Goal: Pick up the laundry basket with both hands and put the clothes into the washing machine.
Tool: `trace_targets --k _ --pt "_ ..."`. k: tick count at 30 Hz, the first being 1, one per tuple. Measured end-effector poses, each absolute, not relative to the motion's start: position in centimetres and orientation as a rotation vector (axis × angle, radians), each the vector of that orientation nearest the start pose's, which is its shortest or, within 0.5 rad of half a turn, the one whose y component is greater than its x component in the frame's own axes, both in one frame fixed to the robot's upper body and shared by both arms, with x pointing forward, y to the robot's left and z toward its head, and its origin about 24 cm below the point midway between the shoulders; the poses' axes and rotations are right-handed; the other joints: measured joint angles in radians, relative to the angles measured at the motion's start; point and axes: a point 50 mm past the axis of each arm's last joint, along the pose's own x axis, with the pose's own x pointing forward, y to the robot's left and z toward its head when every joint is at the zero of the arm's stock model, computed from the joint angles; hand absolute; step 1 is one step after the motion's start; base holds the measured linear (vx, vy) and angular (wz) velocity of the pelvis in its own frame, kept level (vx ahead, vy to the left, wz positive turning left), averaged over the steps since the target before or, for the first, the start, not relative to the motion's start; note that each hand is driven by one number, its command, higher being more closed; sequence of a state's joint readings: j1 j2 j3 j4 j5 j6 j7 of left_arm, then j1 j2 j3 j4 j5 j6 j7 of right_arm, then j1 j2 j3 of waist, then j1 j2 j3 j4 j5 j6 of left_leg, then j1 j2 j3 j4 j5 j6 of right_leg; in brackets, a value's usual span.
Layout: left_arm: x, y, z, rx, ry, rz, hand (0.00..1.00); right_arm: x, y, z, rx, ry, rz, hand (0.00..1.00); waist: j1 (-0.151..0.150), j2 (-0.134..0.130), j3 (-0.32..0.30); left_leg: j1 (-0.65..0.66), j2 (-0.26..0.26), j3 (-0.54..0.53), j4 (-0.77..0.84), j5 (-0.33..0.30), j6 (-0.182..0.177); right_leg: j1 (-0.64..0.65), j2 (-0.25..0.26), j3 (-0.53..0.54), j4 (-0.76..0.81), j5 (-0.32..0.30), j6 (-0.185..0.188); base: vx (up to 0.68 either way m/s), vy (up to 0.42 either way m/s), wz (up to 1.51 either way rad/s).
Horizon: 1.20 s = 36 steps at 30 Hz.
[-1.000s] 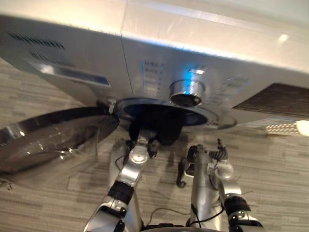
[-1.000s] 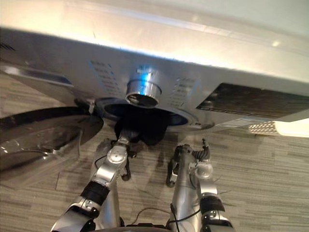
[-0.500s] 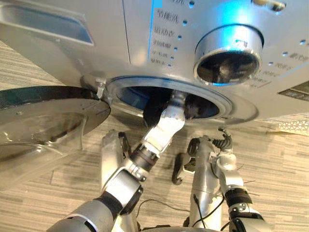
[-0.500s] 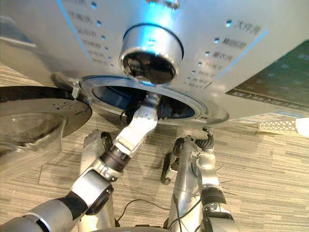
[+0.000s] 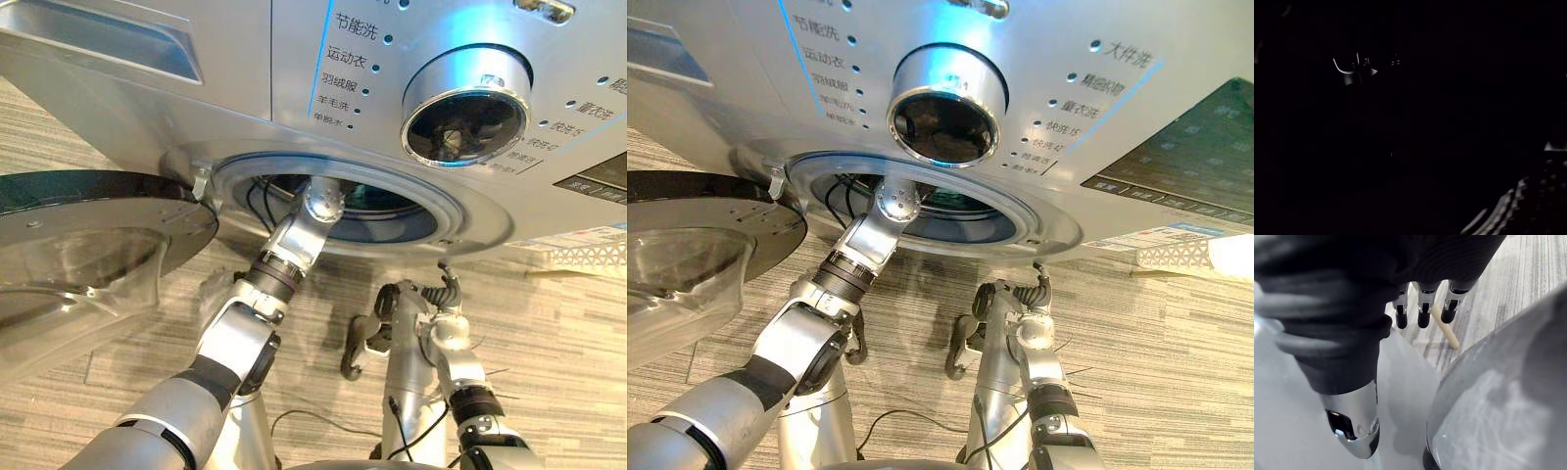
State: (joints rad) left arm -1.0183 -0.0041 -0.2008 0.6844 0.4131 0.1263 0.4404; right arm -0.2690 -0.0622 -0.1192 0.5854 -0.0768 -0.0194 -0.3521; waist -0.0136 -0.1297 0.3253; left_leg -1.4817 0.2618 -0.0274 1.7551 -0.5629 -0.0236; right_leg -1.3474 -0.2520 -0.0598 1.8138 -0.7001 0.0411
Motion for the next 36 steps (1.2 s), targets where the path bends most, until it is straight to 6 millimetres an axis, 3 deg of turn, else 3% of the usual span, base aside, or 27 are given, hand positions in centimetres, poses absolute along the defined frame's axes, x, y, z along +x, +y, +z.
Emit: trace_targets --k 8,13,16,19,20,22,23,26,29,30,32,36 --pt "40.3 5.4 19.2 0.825 -0.273 -0.003 0.0 29.6 -18.8 -1.5 -0.152 0.295 -0.346 0.0 0.001 0.0 0.0 -0.012 0.002 -0.01 -0.007 0.01 -0.008 -0.006 0.004 -0.013 -0.005 0.001 -0.006 0.02 -0.051 0.0" --pt "40.6 6.6 19.3 0.785 -0.252 0.006 0.0 29.5 -19.0 -1.9 -0.144 0.316 -0.332 0.0 0.007 0.0 -0.012 -0.011 0.002 -0.007 -0.032 0.02 -0.011 -0.01 0.005 -0.018 -0.023 0.004 -0.013 0.02 -0.051 0.01" --pt "40.2 6.9 18.8 0.702 -0.253 0.017 0.0 29.1 -19.3 -3.0 -0.14 0.369 -0.341 0.0 0.033 0.001 -0.029 0.01 0.0 -0.005 -0.072 0.037 -0.02 0.009 0.004 -0.032 -0.058 0.01 -0.024 0.05 -0.064 0.05" --pt "39.1 7.8 15.0 0.579 -0.184 0.005 0.0 28.0 -18.7 -4.8 -0.133 0.465 -0.323 0.0 0.052 0.002 -0.029 0.097 -0.002 -0.007 -0.136 0.044 -0.031 0.104 0.001 -0.06 -0.119 0.011 -0.026 0.07 -0.066 0.11" --pt "38.5 8.1 13.1 0.541 -0.132 -0.003 0.0 27.5 -18.5 -5.5 -0.13 0.501 -0.316 0.0 0.06 0.007 -0.032 0.13 -0.003 -0.006 -0.165 0.048 -0.037 0.14 0.002 -0.071 -0.148 0.012 -0.028 0.09 -0.084 0.15" --pt "36.3 9.3 7.2 0.456 0.044 -0.018 0.0 25.4 -18.4 -7.5 -0.127 0.598 -0.313 0.0 0.082 0.02 -0.041 0.235 -0.014 -0.007 -0.267 0.065 -0.05 0.26 0.0 -0.109 -0.25 0.019 -0.041 0.12 -0.103 0.25" --pt "35.6 9.6 5.7 0.438 0.09 -0.019 0.0 24.7 -18.5 -8.0 -0.129 0.624 -0.317 0.0 0.085 0.025 -0.045 0.265 -0.018 -0.009 -0.295 0.073 -0.052 0.295 0.0 -0.122 -0.281 0.025 -0.042 0.12 -0.088 0.3" --pt "31.0 11.7 -1.2 0.385 0.312 0.0 0.0 21.7 -18.2 -10.4 -0.131 0.744 -0.318 0.0 0.102 0.04 -0.059 0.439 -0.028 -0.011 -0.471 0.121 -0.073 0.499 0.008 -0.196 -0.463 0.06 -0.046 0.14 -0.092 0.36" --pt "26.4 13.7 -6.1 0.314 0.508 0.044 0.0 19.3 -18.4 -11.7 -0.117 0.818 -0.339 0.0 0.108 0.047 -0.073 0.625 -0.047 0.003 -0.646 0.168 -0.083 0.691 0.008 -0.244 -0.634 0.103 -0.035 0.16 -0.068 0.34" --pt "25.5 14.1 -6.9 0.307 0.545 0.056 0.0 18.9 -18.3 -11.9 -0.11 0.832 -0.343 0.0 0.108 0.048 -0.075 0.665 -0.052 0.007 -0.68 0.175 -0.084 0.729 0.009 -0.252 -0.668 0.113 -0.033 0.14 -0.02 0.25" --pt "21.9 15.4 -9.8 0.28 0.678 0.08 0.0 17.1 -18.0 -13.1 -0.111 0.904 -0.336 0.0 0.11 0.058 -0.101 0.808 -0.055 0.032 -0.813 0.206 -0.083 0.87 0.02 -0.277 -0.81 0.164 -0.017 0.14 0.012 0.1" --pt "18.4 17.1 -12.0 0.247 0.795 0.12 0.0 15.3 -17.3 -13.9 -0.119 0.949 -0.305 0.0 0.109 0.072 -0.146 0.982 -0.062 0.085 -0.994 0.258 -0.075 1.022 0.034 -0.29 -1.004 0.244 0.005 0.12 0.044 -0.11"
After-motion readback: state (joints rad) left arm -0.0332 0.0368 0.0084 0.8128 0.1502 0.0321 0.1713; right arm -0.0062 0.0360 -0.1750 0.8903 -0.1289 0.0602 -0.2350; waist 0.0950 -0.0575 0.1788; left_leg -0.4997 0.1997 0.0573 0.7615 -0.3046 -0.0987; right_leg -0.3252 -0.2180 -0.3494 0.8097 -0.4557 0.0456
